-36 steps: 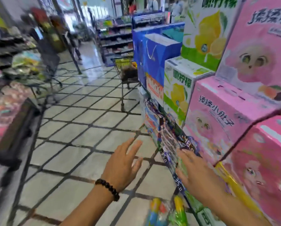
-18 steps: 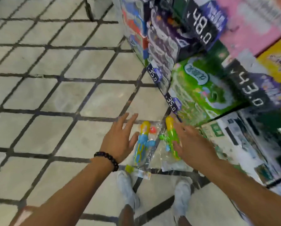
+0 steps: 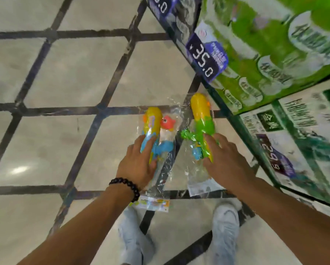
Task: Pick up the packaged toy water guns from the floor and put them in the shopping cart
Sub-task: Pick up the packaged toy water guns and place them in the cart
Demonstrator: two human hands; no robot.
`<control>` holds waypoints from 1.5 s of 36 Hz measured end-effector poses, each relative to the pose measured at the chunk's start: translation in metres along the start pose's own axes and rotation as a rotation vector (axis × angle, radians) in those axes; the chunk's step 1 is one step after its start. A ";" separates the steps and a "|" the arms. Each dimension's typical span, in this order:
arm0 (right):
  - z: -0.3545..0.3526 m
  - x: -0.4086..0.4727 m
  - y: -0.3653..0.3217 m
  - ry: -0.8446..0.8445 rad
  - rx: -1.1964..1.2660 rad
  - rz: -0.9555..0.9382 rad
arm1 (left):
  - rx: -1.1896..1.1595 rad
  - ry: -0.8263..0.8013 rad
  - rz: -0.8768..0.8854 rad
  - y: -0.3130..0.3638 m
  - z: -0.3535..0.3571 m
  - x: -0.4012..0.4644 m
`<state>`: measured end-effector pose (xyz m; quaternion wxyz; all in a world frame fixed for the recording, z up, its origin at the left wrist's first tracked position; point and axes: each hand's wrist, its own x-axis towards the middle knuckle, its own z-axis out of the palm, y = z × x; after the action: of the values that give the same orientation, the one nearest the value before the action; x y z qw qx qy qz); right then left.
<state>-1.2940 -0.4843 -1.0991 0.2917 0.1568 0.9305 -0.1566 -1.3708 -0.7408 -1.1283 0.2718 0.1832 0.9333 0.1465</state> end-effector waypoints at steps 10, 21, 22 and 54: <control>0.113 0.082 0.045 0.046 0.016 0.126 | 0.046 -0.076 -0.106 -0.051 0.120 0.056; 0.157 0.124 0.076 0.106 0.330 0.099 | -0.120 0.009 -0.181 -0.073 0.156 0.075; 0.157 0.125 0.077 0.105 0.338 0.089 | -0.126 0.011 -0.177 -0.074 0.155 0.077; -0.312 -0.104 -0.268 0.491 0.163 -0.397 | -0.506 0.621 -0.209 -0.053 -0.421 -0.146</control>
<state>-1.4691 -0.6274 -0.7406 0.0090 0.0282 0.9698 -0.2421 -1.5059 -0.9225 -0.7411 0.0273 -0.0382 0.9191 0.3911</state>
